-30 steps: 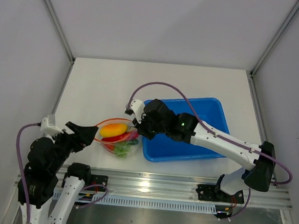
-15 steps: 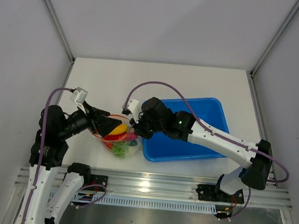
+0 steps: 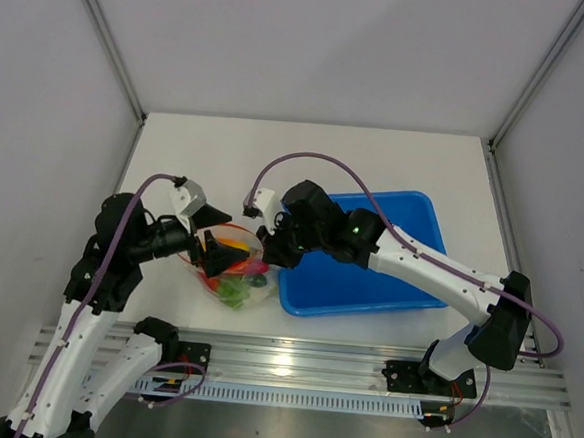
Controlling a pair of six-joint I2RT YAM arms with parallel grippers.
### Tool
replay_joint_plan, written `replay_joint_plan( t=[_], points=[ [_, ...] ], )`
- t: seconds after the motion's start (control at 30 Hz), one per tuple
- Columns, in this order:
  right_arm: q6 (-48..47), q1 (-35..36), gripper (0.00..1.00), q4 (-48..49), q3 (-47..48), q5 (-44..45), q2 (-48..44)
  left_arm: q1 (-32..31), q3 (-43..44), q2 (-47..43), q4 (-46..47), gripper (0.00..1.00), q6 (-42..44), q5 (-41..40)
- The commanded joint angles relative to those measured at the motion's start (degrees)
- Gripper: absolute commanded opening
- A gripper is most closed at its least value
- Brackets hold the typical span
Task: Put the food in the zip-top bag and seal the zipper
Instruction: Adjust the zipper food storage bag at the center of the board.
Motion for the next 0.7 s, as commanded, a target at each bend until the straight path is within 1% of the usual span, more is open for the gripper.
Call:
replay_joint_plan(
  t=[0.0,0.13,0.3,0.37,0.47,0.5,0.67],
  points=[
    [-0.68,-0.96,0.0,0.66,2.65,-3.86,-0.69,-2.13,0.08,-0.34,1.66,0.99,12.67,1.02],
    [-0.77,-1.58,0.0,0.31,2.74,-4.74,-0.42,-2.31,0.6,1.32,2.11,0.99,16.19,3.04],
    [-1.03,-2.19,0.0,0.22,3.09,-5.62,-0.51,-2.57,-0.89,4.22,2.64,0.99,23.74,4.44],
    [-1.03,-2.37,0.0,0.05,3.18,-5.97,-0.6,-3.1,-1.16,5.45,0.8,0.99,27.61,4.45],
    [-1.21,-2.72,0.0,0.14,3.09,-6.5,-0.69,-4.33,-1.86,7.91,2.01,0.99,28.94,4.44],
    [-1.21,-2.81,0.0,0.05,3.01,-6.5,-0.6,-4.85,-2.12,8.53,2.02,0.99,29.2,5.66],
    [-1.29,-3.34,0.0,0.05,2.83,-7.21,-0.69,-5.3,-3.09,11.43,2.99,0.99,30.17,6.46]
  ],
)
